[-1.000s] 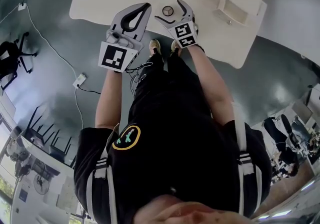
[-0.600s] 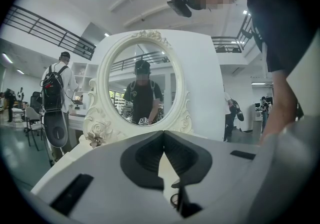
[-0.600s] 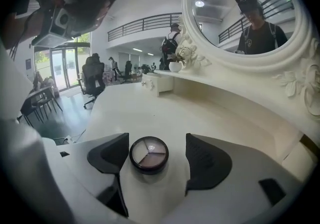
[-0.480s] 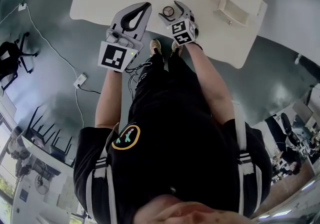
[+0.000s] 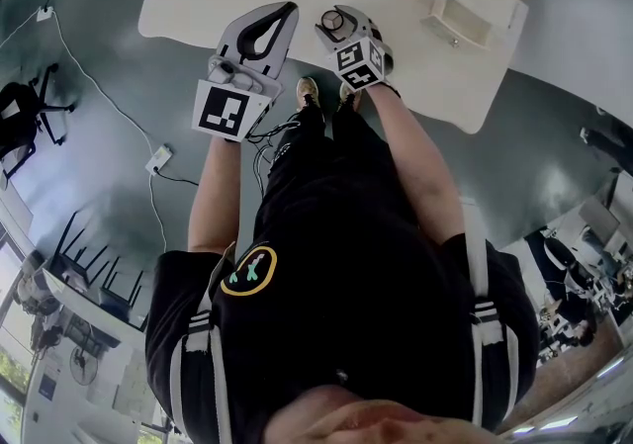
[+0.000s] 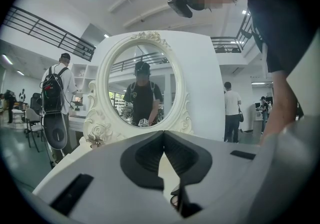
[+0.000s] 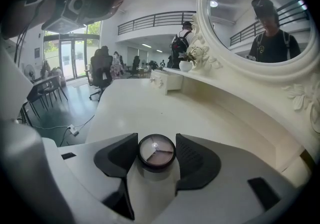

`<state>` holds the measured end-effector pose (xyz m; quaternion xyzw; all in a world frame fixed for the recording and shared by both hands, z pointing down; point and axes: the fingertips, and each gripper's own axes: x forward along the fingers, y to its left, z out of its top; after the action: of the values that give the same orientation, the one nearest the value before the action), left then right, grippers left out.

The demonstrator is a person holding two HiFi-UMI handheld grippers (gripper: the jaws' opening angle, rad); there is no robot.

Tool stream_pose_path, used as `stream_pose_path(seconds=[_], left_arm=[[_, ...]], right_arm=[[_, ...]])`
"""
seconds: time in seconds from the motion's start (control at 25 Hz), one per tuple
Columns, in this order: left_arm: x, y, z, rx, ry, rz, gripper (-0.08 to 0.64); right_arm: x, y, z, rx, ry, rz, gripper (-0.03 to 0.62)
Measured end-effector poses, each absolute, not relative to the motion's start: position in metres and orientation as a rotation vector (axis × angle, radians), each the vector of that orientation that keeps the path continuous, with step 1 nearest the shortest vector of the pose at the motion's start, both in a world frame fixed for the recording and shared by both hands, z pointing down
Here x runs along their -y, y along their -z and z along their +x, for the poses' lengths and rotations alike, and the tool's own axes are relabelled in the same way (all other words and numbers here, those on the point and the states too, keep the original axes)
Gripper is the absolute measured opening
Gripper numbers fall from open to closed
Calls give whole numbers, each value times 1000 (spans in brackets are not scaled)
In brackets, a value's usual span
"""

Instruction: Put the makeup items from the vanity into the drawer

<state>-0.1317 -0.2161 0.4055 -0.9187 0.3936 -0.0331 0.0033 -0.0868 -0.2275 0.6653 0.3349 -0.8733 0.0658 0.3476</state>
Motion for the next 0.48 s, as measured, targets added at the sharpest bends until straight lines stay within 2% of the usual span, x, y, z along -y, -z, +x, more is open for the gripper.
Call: stream_pose_path(seconds=[0.48], left_arm=[[212,-402,-125,-1189,97,-2885,18]], right_arm=[[232,-628,-71,2304,-156,993,256]])
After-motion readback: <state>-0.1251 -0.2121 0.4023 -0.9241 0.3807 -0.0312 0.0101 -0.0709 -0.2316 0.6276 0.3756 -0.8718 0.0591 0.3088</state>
